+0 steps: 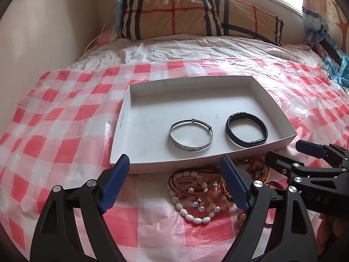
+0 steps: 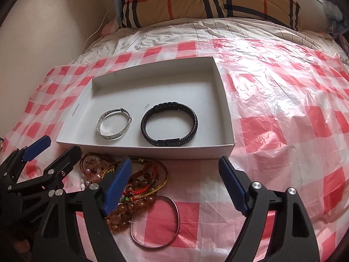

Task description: Organize jewelry

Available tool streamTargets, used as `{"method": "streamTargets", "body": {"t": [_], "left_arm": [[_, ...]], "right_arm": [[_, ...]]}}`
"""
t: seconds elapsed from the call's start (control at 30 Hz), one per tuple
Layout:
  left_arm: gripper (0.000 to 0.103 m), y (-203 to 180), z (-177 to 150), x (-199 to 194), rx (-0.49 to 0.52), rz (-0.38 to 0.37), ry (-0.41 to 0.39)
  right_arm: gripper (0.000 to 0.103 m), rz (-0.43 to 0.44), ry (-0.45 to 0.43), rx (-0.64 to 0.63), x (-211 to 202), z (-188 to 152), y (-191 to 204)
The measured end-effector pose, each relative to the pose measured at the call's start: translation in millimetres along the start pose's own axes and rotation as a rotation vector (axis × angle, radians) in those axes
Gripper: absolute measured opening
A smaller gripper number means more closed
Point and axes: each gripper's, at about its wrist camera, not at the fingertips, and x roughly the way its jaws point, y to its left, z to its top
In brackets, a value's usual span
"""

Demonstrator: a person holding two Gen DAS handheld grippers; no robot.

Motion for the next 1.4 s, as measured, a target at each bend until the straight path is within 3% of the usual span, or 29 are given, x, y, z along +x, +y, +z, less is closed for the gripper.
{"method": "streamTargets", "body": {"t": [0.17, 0.37, 0.47, 0.53, 0.7, 0.87, 1.0, 1.13, 1.2, 1.27, 1.4], "left_arm": [[0.081, 12.5, 4.3, -5.1, -0.034, 0.048, -0.028], [0.081, 65.5, 11.1, -16.8, -0.251, 0.089, -0.075], [0.081, 72.5, 11.6, -17.6, -0.285, 0.077, -0.079], [0.081, 66.2, 12.1, -17.1, -0.249, 0.040, -0.072], [0.081, 25.3, 7.7, -7.9, -0.040, -0.079, -0.001], [0.081, 7.0, 0.2, 4.0, 0.061, -0.057, 0.062], [0.081, 13.3, -1.9, 13.8, 0.041, -0.035, 0.108], [0.081, 14.6, -3.1, 16.2, 0.035, -0.028, 0.114], [0.081, 13.4, -3.1, 17.5, 0.044, -0.023, 0.118], [0.081, 11.8, -3.9, 18.4, 0.051, -0.025, 0.124], [0.081, 11.1, -3.6, 18.1, 0.052, -0.018, 0.124]], "right_arm": [[0.078, -0.008, -0.004, -0.013, -2.4, -0.1, -1.9], [0.078, -0.035, 0.018, 0.003, 0.2, -0.4, -12.7], [0.078, -0.026, 0.044, -0.031, 6.6, -3.1, -5.3], [0.078, -0.039, 0.059, -0.064, 11.7, -5.0, 1.5], [0.079, -0.103, 0.101, -0.154, 22.3, -11.5, 10.9], [0.088, -0.203, 0.133, -0.275, 19.0, -14.8, 6.4], [0.088, -0.174, 0.147, -0.207, 11.3, -13.7, -20.1], [0.088, -0.053, 0.119, -0.121, 0.5, -8.2, -33.7], [0.077, -0.002, 0.091, -0.090, -5.9, -5.4, -37.1], [0.050, 0.050, 0.085, -0.063, -7.0, -3.9, -37.7], [0.037, 0.061, 0.102, -0.112, 2.2, -5.4, -22.8]]}}
